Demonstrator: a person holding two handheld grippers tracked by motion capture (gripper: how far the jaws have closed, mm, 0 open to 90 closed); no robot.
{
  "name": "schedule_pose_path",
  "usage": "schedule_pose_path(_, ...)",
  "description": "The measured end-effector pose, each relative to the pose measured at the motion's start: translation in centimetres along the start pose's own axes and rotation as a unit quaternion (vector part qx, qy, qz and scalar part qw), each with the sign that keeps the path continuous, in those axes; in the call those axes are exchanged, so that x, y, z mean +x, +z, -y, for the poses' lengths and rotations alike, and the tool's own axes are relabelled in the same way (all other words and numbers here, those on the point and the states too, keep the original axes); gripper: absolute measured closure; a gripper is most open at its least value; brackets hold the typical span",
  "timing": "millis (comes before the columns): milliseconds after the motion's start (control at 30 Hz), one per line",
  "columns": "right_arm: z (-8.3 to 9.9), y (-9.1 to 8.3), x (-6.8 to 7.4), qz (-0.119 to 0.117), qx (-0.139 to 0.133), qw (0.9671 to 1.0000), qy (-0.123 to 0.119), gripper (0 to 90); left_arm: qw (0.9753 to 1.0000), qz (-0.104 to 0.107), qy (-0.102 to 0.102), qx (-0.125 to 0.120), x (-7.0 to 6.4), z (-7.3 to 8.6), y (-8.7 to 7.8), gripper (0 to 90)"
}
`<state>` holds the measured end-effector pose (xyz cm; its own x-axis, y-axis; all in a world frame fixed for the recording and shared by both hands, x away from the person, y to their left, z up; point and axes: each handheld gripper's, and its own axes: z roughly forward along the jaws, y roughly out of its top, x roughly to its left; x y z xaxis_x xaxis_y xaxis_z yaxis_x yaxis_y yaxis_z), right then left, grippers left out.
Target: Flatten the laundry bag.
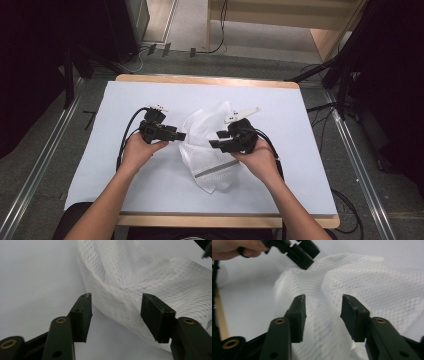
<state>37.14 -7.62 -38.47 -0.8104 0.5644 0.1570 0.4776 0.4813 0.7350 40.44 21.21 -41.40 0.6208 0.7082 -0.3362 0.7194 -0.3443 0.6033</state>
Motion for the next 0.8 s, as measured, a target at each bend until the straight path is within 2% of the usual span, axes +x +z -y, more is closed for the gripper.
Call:
schedule_pose_path(33,-0.2,0.6,-0.4,0.003,0.001,1.0,-0.003,48.2,0.9996,0.014,-0.021,0.01,0.3,0.1,0.3,47.7)
schedule_pose_path(67,-0.3,1.1,-0.7,0.003,0.004,1.0,0.0,46.5,0.9994,0.02,-0.026,0.014,0.4,0.2,0.4,51.0)
schedule_pose_path(167,-0.5,3.0,-1.4,-0.009,0.018,0.9997,0.011,43.2,0.9991,0.028,-0.028,0.017,0.5,0.5,0.7,65.0)
schedule_pose_path(267,-0.4,4.4,-1.3,-0.005,0.043,0.999,0.007,43.8,0.9991,0.03,-0.024,0.02,0.5,0.7,0.9,77.4)
schedule_pose_path(300,-0.3,4.9,-1.3,-0.005,0.05,0.9987,0.003,47.3,0.9992,0.028,-0.02,0.021,0.4,0.8,0.9,81.4)
schedule_pose_path(367,0.0,5.5,-1.1,0.009,0.065,0.9978,-0.001,64.0,0.9994,0.025,-0.01,0.021,0.3,0.8,0.8,89.2)
schedule_pose_path(400,0.1,5.7,-1.1,0.014,0.067,0.9976,-0.006,70.9,0.9995,0.023,-0.008,0.019,0.2,0.9,0.7,89.7)
schedule_pose_path(467,0.3,5.6,-1.3,0.018,0.073,0.9971,0.002,83.2,0.9997,0.019,-0.006,0.014,0.3,1.0,0.3,90.0)
schedule_pose_path(500,0.4,5.5,-1.5,0.016,0.073,0.9972,0.007,86.0,0.9997,0.019,-0.007,0.011,0.4,1.0,0.1,90.0)
schedule_pose_path(567,0.6,4.8,-2.0,0.013,0.068,0.9974,0.016,88.4,0.9998,0.018,-0.012,0.006,0.8,1.2,-0.5,90.0)
schedule_pose_path(667,0.7,3.6,-2.5,-0.001,0.051,0.9983,0.028,88.4,0.9993,0.029,-0.022,-0.002,1.2,1.5,-1.1,90.0)
schedule_pose_path(733,0.8,3.0,-2.6,-0.01,0.043,0.9983,0.037,88.1,0.9995,0.027,-0.015,0.002,1.0,1.5,-1.2,90.0)
schedule_pose_path(800,0.9,2.5,-2.5,-0.009,0.039,0.9986,0.035,87.7,0.9996,0.023,-0.013,0.003,0.9,1.6,-1.2,90.0)
